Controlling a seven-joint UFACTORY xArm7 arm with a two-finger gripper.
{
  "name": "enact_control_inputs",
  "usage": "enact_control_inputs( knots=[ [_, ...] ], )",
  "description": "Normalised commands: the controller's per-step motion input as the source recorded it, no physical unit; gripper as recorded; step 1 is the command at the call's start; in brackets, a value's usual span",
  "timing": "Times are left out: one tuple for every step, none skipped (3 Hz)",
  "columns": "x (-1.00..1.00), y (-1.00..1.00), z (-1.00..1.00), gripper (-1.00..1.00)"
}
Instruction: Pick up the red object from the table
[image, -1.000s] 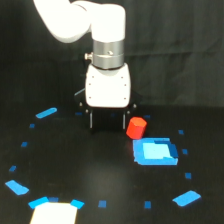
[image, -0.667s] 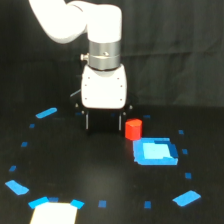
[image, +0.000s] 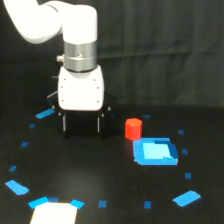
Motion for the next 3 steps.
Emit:
enact_control_inputs(
  knots=[
    [1.00, 0.83, -0.69, 1.00],
    [1.00, 1.00, -0.67, 1.00],
    [0.93, 0.32, -0.51, 0.68]
  ],
)
